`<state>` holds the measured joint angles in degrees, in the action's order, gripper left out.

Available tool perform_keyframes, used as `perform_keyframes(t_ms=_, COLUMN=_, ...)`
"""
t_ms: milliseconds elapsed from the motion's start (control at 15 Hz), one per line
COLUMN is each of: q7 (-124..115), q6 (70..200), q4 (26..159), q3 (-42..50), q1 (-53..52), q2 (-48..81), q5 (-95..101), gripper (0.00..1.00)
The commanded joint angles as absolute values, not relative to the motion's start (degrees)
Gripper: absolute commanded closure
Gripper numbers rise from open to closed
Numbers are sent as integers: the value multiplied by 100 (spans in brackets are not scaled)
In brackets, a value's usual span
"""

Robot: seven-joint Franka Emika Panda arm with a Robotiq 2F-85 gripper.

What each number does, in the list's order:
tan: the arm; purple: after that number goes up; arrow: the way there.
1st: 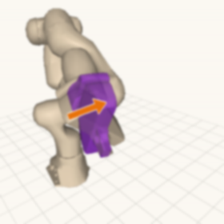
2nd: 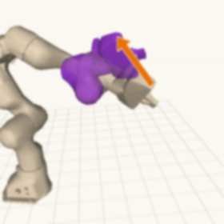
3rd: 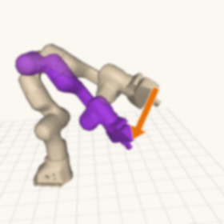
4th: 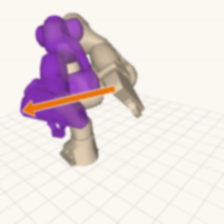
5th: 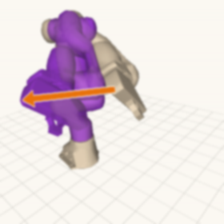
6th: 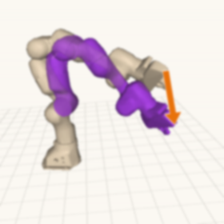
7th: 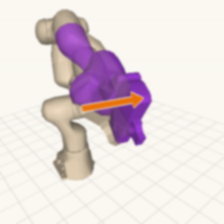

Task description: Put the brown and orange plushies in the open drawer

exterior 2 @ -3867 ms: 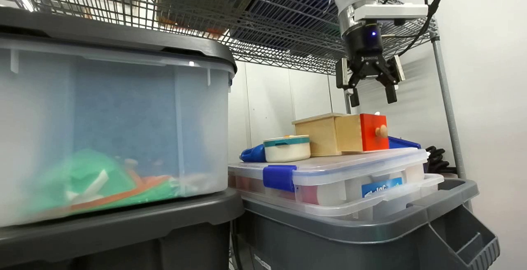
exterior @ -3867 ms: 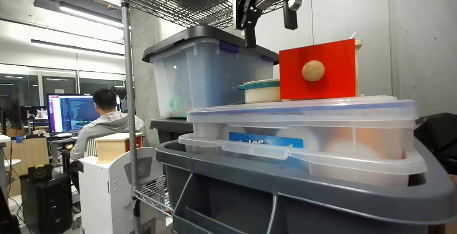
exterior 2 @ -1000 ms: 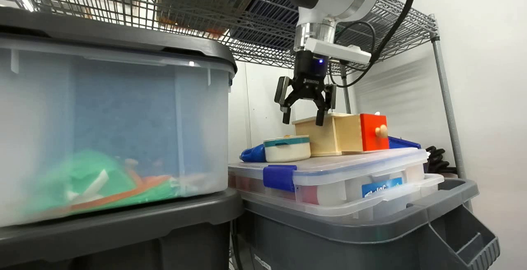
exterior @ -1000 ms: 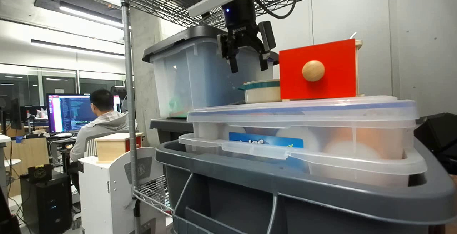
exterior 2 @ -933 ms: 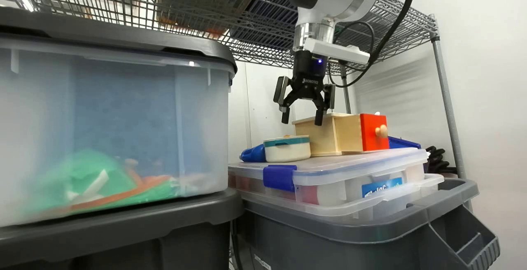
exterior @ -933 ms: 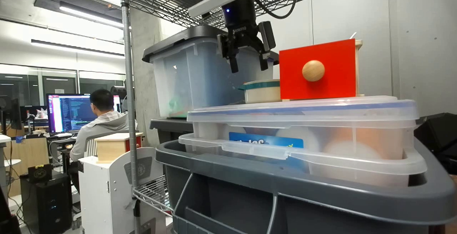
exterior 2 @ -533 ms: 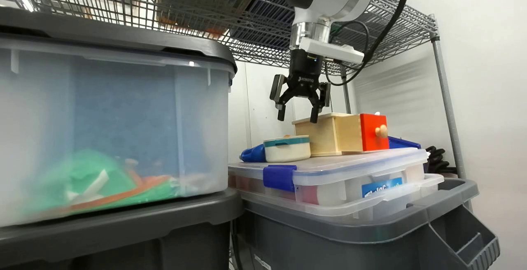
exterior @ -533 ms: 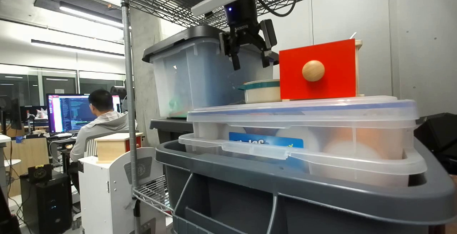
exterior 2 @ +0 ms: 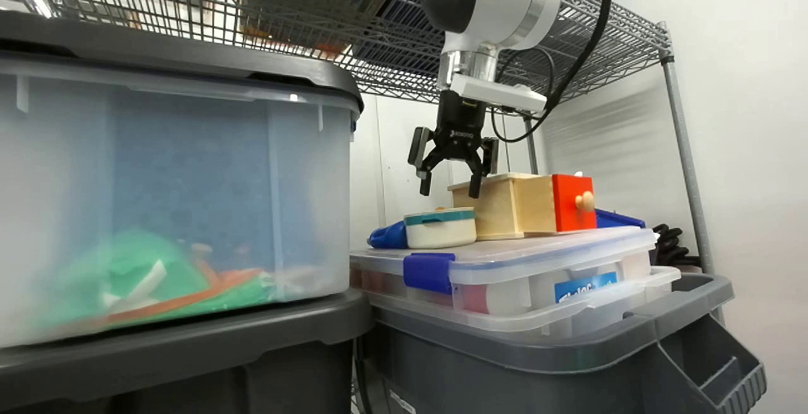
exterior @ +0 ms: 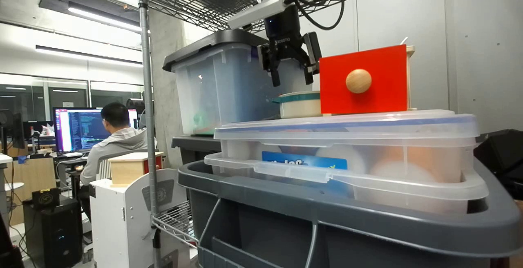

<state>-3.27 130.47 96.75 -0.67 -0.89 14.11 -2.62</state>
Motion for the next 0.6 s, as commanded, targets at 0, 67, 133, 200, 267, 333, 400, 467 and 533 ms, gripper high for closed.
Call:
perform_keyframes(t_ms=0, q7=-291, q6=13104, q4=9384, q3=-75, q1=-111, q2=1611, q5=-214, gripper=0)
perform_keyframes(t_ms=67, q7=-287, q6=13091, q4=9333, q3=-75, q1=-110, q2=1644, q5=-215, gripper=0)
perform_keyframes(t_ms=133, q7=-288, q6=13095, q4=9292, q3=-74, q1=-111, q2=1675, q5=-213, gripper=0)
perform_keyframes(t_ms=200, q7=-290, q6=13091, q4=9243, q3=-75, q1=-112, q2=1715, q5=-215, gripper=0)
perform_keyframes(t_ms=267, q7=-293, q6=13106, q4=9212, q3=-73, q1=-115, q2=1745, q5=-207, gripper=0)
perform_keyframes(t_ms=333, q7=-291, q6=13096, q4=9171, q3=-74, q1=-115, q2=1776, q5=-209, gripper=0)
perform_keyframes(t_ms=400, q7=-290, q6=13089, q4=9124, q3=-75, q1=-116, q2=1814, q5=-212, gripper=0)
perform_keyframes(t_ms=467, q7=-292, q6=13090, q4=9089, q3=-77, q1=-119, q2=1845, q5=-212, gripper=0)
perform_keyframes(t_ms=533, q7=-292, q6=13095, q4=9055, q3=-80, q1=-124, q2=1888, q5=-209, gripper=0)
